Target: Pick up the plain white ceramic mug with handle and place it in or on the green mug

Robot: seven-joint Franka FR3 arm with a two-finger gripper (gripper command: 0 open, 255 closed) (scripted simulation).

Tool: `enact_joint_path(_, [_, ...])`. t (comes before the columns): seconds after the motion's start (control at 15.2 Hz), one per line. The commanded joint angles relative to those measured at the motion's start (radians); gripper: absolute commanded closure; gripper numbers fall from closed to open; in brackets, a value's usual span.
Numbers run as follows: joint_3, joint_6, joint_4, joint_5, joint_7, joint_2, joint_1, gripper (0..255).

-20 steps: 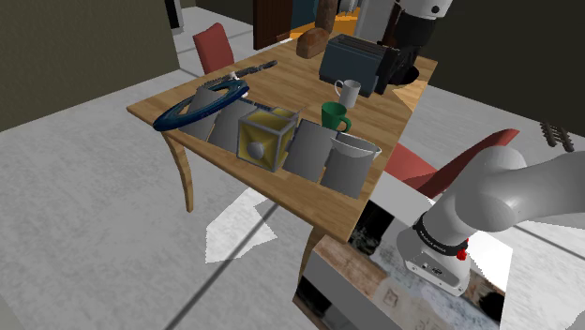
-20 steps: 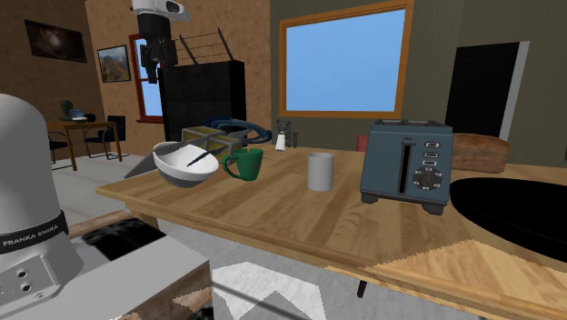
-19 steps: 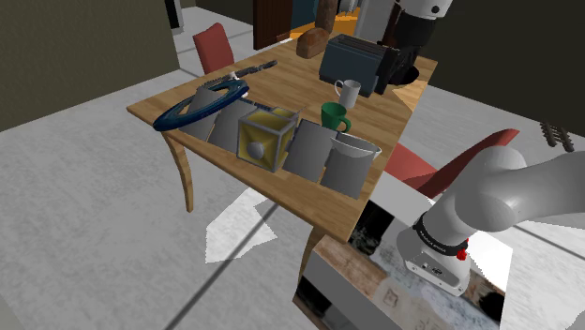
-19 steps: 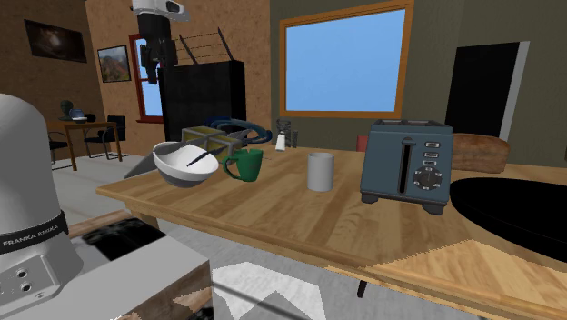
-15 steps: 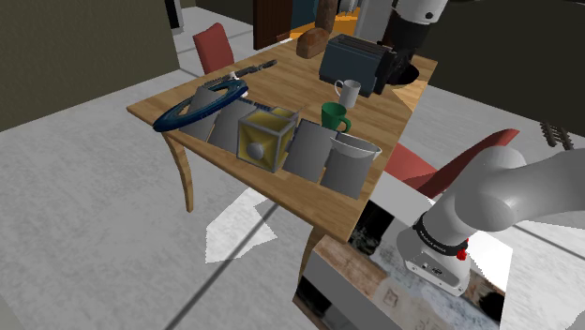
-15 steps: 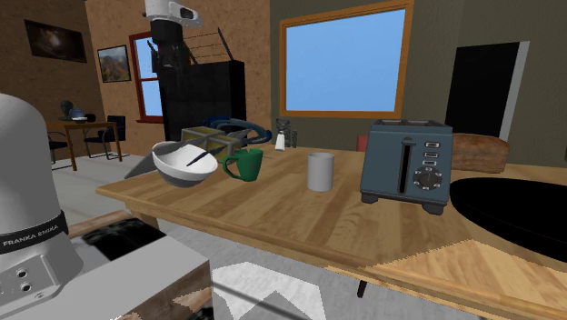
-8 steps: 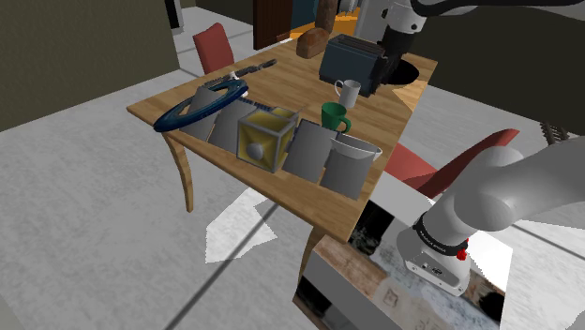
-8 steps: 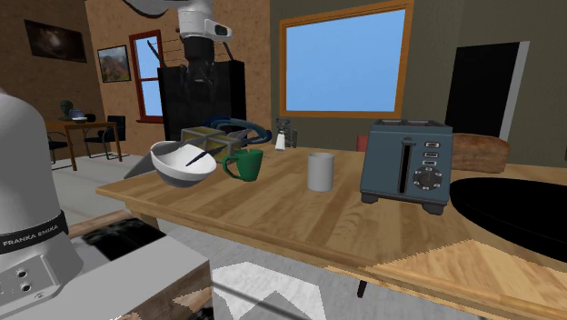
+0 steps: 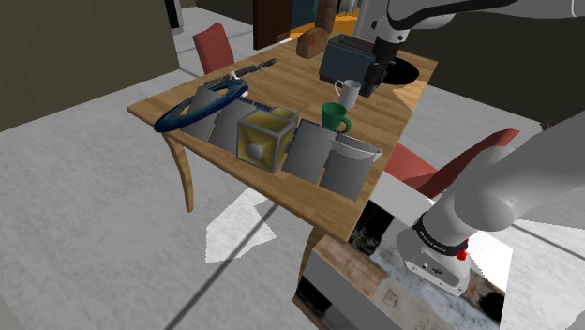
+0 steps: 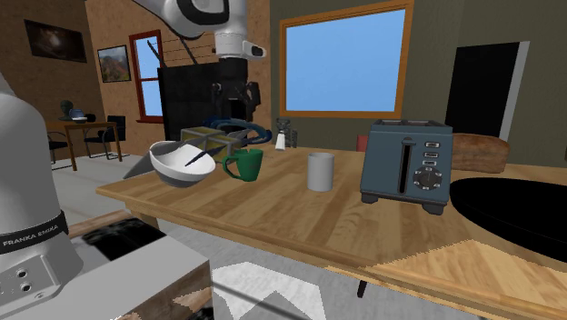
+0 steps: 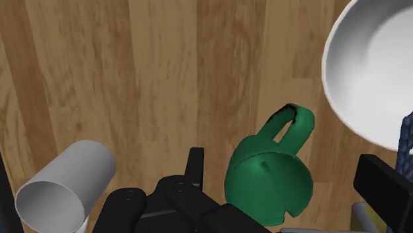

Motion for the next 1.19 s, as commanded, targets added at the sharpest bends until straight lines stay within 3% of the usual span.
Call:
enact_joint_path(0.0, [-0.039,0.031,0.054,0.021,-0.07,0.084,0.004,0])
enact_joint_path(0.53, [-0.128,0.111,0.276,0.18,-0.34,0.413,-0.016,0])
enact_joint_path(0.99, [-0.111,0.097,0.557,0.343,-0.54,0.717,-0.12,0])
enact_joint_path(1.12, [-0.104,0.104,0.575,0.355,-0.553,0.744,-0.132,0])
